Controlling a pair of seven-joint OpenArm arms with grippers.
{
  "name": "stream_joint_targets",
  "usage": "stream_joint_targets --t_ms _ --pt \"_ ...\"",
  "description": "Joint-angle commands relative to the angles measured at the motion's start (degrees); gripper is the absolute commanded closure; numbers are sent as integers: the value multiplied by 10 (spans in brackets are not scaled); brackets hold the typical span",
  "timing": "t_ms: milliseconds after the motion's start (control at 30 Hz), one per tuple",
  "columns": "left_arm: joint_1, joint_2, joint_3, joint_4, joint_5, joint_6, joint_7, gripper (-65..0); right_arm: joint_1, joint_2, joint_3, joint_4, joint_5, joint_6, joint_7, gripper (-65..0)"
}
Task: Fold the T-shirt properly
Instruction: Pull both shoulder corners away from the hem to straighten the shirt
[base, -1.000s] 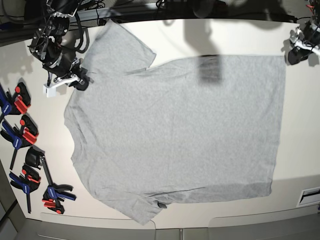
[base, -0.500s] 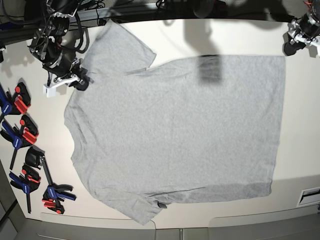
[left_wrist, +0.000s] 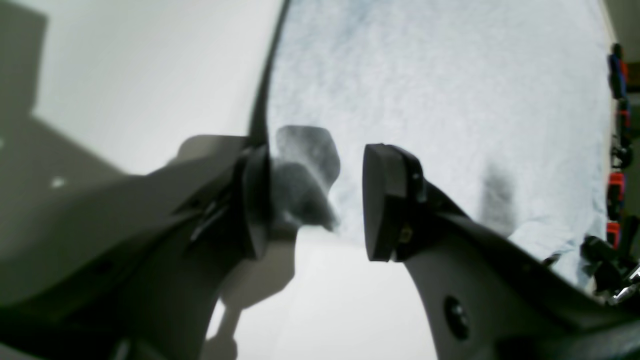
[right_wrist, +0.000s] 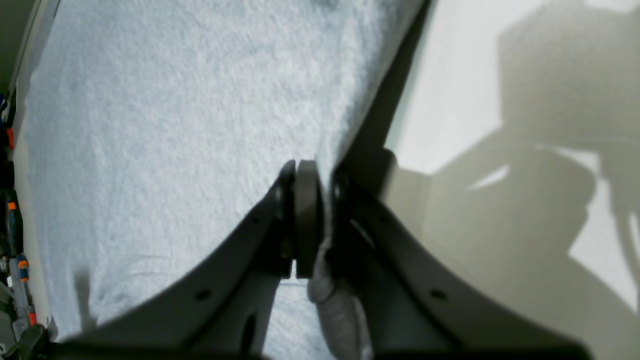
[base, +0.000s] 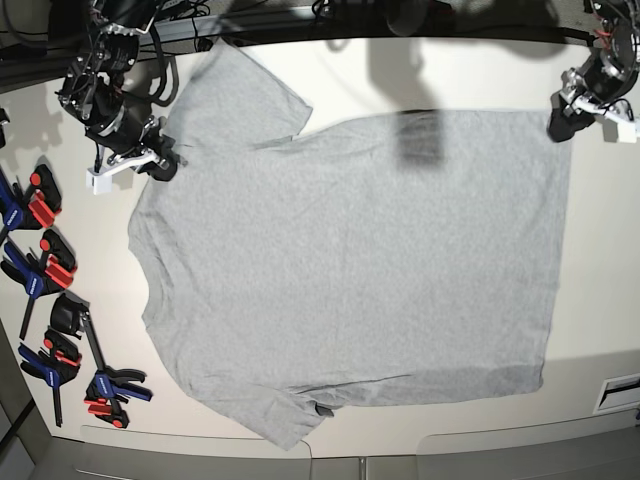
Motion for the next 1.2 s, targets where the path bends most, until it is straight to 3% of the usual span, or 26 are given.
stream_joint_targets --t_ms 0,167,233,267,333,367,533,667,967,1167 --pt "0 -6 2 -2 1 1 4 -265 1 6 0 3 -15 -4 -14 0" --pt "0 -1 4 -11 -3 0 22 -264 1 6 0 3 -14 -4 -14 0" --pt "0 -2 4 -11 -3 0 26 -229 1 6 0 3 -14 -4 -14 0" --pt "0 -2 4 -11 -3 0 25 -183 1 6 0 3 -14 -4 -14 0" --pt "0 -2 4 -11 -3 0 24 -17 1 6 0 3 -14 -4 -14 0" --pt "0 -2 4 -11 -3 0 21 0 1 6 0 3 -14 -4 -14 0" --pt "2 -5 1 -11 21 0 3 0 1 7 0 3 -14 -2 -35 0" --pt "19 -8 -20 -6 20 -30 2 0 -4 8 5 4 -15 17 -67 0" --pt "85 -8 -68 20 -21 -43 4 0 -42 8 99 5 -11 32 -98 0" --pt "112 -8 -70 21 -34 -59 5 0 -111 8 152 6 70 55 -120 0"
